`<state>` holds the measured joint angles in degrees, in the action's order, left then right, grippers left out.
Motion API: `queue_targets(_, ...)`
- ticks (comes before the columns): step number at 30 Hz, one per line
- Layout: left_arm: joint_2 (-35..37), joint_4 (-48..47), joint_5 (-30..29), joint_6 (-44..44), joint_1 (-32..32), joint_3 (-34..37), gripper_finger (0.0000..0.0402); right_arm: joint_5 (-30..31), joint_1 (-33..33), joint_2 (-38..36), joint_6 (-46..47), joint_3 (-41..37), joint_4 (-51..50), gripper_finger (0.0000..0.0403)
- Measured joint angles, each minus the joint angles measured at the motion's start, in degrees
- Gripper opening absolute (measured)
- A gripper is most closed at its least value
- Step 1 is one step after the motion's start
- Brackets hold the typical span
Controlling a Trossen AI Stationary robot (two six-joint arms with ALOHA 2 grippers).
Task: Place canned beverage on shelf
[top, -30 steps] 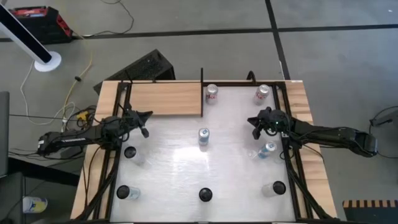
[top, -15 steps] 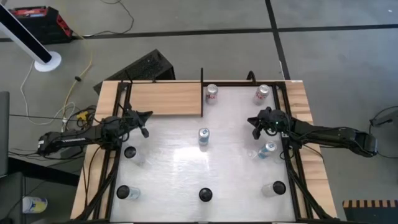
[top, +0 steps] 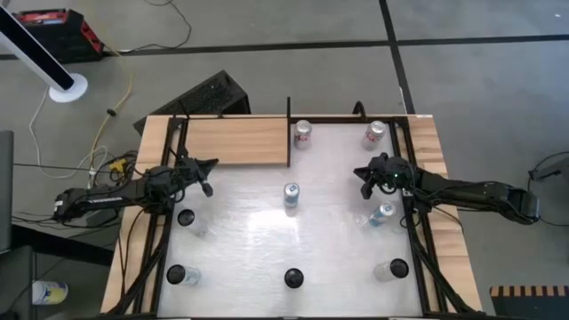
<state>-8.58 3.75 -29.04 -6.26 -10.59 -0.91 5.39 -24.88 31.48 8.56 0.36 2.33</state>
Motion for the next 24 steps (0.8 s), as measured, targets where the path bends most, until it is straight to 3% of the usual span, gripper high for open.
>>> queue_targets(16,0.0,0.0,0.0,0.0,0.0,0.0,0.0000,0.0,0.0,0.0,0.0,0.0,0.0,0.0064)
queue_targets(21,0.0,0.0,-0.1,-9.8,0.0,0.0,0.0000,0.0,0.0,0.0,0.0,0.0,0.0,0.0064)
queue_targets(24,0.0,0.0,-0.1,-11.3,0.0,0.0,0.0000,0.0,0.0,0.0,0.0,0.0,0.0,0.0064)
